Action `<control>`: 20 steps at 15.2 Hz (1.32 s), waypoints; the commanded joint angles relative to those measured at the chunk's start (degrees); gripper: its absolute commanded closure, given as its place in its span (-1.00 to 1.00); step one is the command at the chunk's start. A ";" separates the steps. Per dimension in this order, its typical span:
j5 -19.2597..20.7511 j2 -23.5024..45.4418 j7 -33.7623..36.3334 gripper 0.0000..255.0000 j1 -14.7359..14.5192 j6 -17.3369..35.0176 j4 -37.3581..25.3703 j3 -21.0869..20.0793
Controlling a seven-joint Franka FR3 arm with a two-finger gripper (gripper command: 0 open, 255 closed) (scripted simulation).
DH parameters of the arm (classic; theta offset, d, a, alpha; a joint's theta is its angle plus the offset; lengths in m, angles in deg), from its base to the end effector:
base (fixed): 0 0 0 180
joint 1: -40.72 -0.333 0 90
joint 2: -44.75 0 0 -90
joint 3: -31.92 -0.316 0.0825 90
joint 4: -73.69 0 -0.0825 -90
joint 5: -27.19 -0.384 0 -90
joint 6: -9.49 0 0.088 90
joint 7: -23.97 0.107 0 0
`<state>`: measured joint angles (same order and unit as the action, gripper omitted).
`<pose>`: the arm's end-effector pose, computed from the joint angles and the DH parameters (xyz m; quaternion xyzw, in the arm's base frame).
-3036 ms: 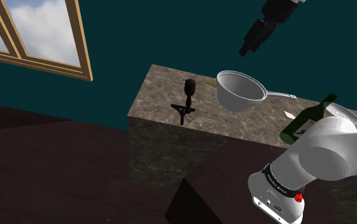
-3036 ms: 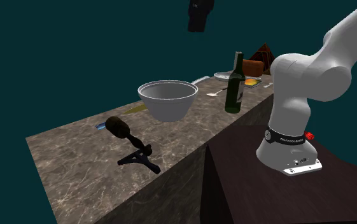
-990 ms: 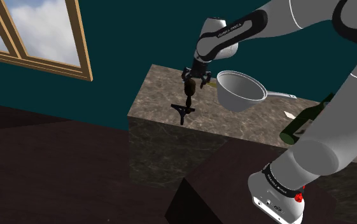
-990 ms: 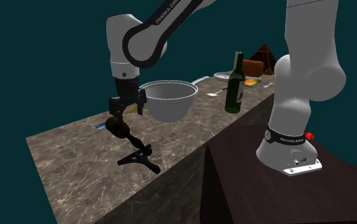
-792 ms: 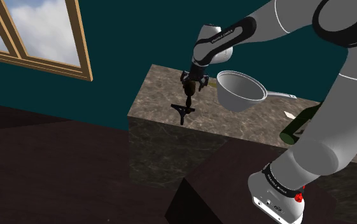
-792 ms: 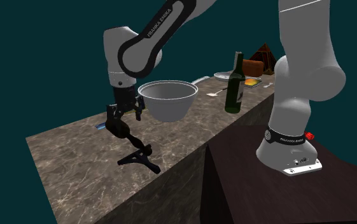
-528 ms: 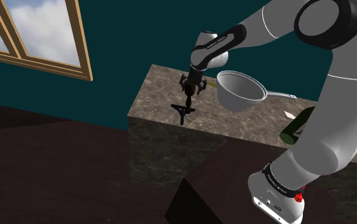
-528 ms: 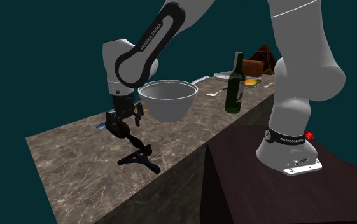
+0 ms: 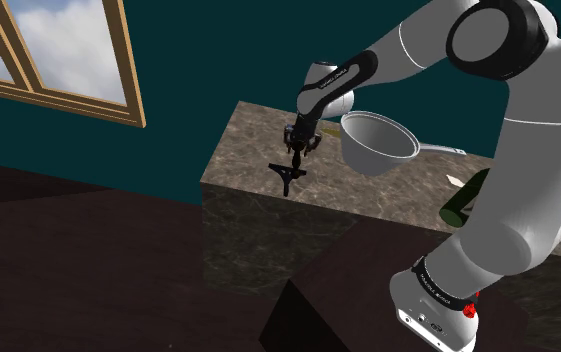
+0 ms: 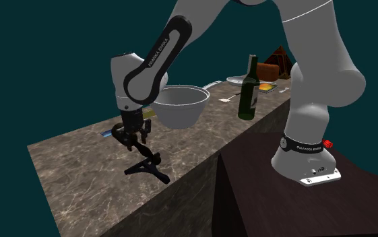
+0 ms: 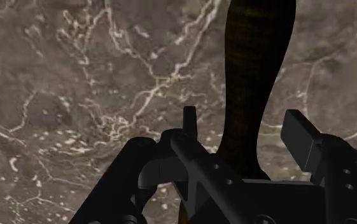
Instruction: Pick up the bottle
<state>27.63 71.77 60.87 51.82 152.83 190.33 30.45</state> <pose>0.5900 -0.1003 0.2092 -0.9193 0.3934 0.0035 0.0028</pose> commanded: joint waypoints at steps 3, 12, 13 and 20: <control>0.00 0.08 0.00 1.00 0.00 0.08 -0.02 0.00; -0.05 -1.69 -0.03 1.00 0.03 -1.60 0.06 -0.04; -0.07 -2.27 -0.03 1.00 0.04 -2.21 0.04 -0.05; -0.20 -6.18 -0.10 1.00 0.10 -6.49 -0.33 -0.13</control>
<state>27.44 66.25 60.69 51.99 147.05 190.05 30.37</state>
